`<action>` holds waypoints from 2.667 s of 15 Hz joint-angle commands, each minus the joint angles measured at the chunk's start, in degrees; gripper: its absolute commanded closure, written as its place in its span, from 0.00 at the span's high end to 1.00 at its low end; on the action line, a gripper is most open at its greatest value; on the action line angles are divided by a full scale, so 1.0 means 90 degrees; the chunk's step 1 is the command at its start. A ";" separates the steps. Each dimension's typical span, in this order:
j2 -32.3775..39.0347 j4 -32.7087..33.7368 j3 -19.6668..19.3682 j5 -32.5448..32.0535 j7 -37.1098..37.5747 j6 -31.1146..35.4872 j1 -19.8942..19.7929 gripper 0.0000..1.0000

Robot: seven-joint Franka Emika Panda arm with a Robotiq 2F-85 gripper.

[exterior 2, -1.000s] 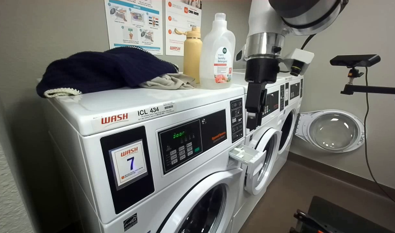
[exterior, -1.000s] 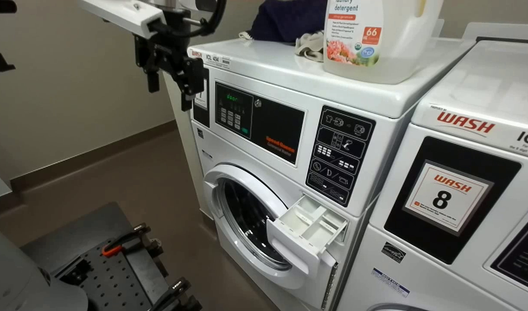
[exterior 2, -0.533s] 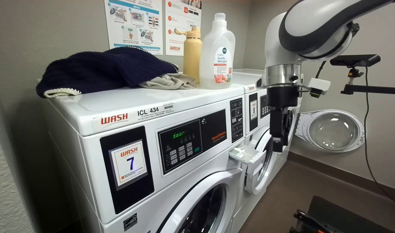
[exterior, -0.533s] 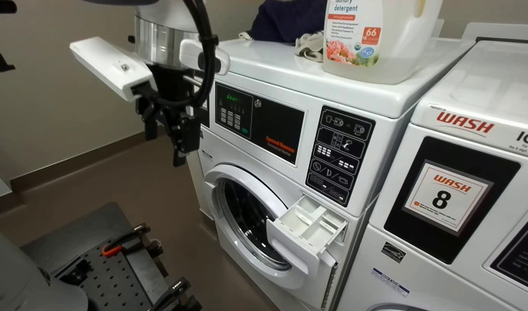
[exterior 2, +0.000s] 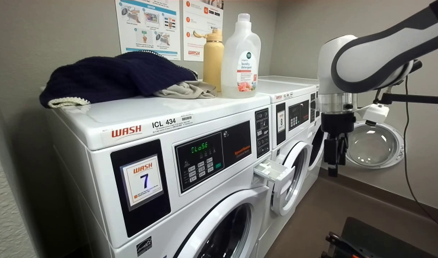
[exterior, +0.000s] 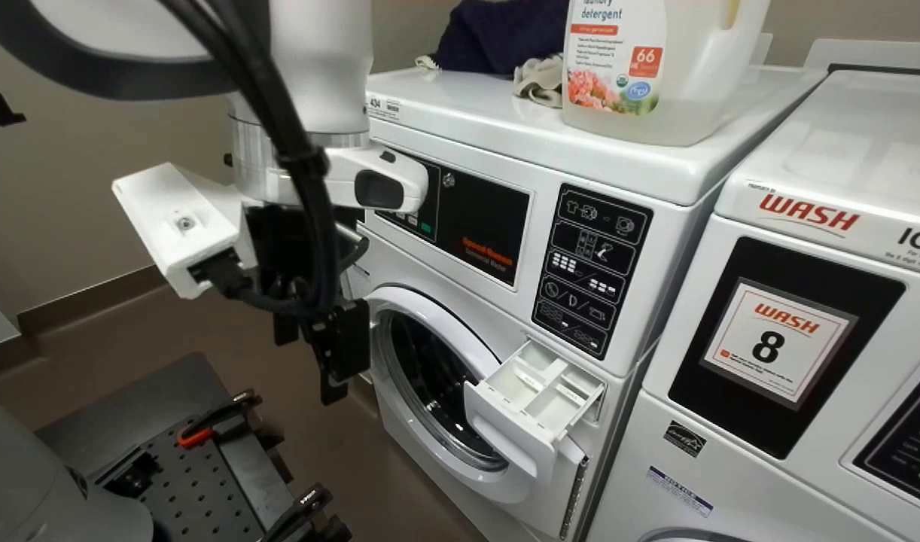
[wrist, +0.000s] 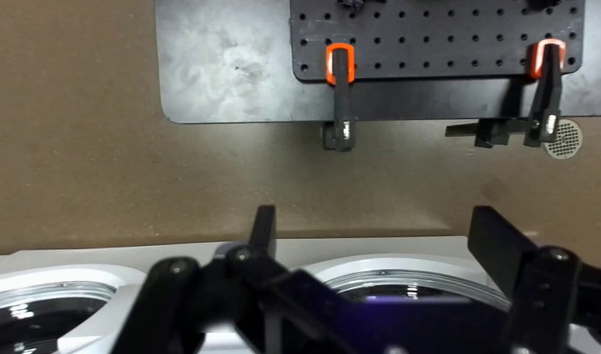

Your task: Push the detergent compartment of the machine

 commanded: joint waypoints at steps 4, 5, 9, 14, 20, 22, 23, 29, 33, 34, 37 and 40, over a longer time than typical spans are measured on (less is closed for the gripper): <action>0.0004 0.0034 -0.0141 -0.0119 0.0113 0.0005 -0.0128 1.00; 0.0004 0.0034 -0.0140 -0.0119 0.0116 0.0005 -0.0128 1.00; 0.0378 0.0036 -0.0167 -0.0353 0.0195 0.0266 -0.0247 1.00; 0.1279 0.0018 -0.0507 -0.0684 0.0063 0.1061 -0.0403 1.00; 0.2565 0.0223 -0.0659 -0.1002 0.0031 0.2224 -0.0517 1.00; 0.2943 0.0328 -0.0648 -0.1122 0.0066 0.2542 -0.0544 1.00; 0.3129 0.0383 -0.0659 -0.1154 0.0046 0.2688 -0.0546 1.00; 0.4213 0.0841 -0.0751 -0.1524 0.0042 0.3511 -0.0635 1.00; 0.4960 0.1235 -0.0793 -0.1788 0.0065 0.4048 -0.0599 1.00; 0.5148 0.1346 -0.0772 -0.1749 0.0035 0.4187 -0.0578 1.00; 0.5652 0.1723 -0.0715 -0.1670 0.0013 0.4497 -0.0503 1.00; 0.6085 0.2173 -0.0710 -0.1668 0.0028 0.4685 -0.0419 1.00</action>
